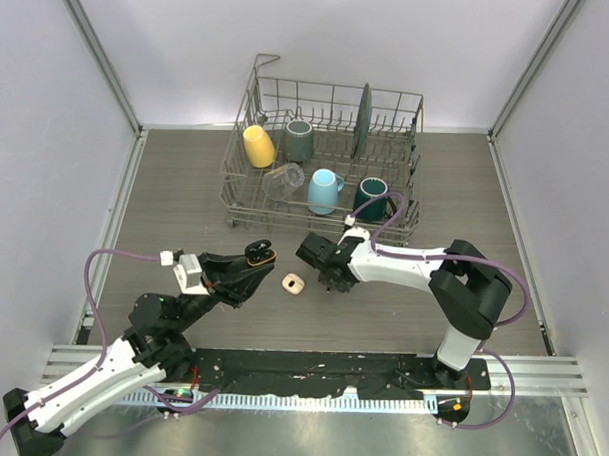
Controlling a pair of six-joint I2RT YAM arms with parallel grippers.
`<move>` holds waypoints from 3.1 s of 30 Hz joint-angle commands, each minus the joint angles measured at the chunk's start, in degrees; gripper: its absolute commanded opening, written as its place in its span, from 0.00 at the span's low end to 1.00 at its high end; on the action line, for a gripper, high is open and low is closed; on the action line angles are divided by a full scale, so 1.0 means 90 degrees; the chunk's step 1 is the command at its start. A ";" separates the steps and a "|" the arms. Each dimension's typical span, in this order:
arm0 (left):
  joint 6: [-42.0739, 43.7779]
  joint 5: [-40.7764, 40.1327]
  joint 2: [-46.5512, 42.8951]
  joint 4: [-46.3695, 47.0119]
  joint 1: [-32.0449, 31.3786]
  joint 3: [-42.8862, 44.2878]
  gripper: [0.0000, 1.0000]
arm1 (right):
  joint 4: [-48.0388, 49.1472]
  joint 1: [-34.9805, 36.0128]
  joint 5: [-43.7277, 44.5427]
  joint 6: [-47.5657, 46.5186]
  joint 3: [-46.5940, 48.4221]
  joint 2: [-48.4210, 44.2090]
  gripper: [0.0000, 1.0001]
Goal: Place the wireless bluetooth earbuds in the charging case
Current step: Pick up the earbud from the center of the board.
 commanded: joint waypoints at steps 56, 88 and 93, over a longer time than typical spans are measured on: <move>-0.0002 -0.0089 0.0453 0.0546 0.0008 -0.0006 0.00 | 0.1167 0.0651 -0.0196 -0.1861 -0.1299 -0.0787 0.30; -0.0022 -0.0089 0.0491 0.0516 0.0008 0.0013 0.00 | 0.1079 0.0651 -0.0147 -0.2007 -0.1113 -0.0592 0.35; -0.0012 -0.0060 0.0540 0.0545 0.0008 0.0023 0.00 | 0.1031 0.0651 -0.0098 -0.1939 -0.1123 -0.0553 0.33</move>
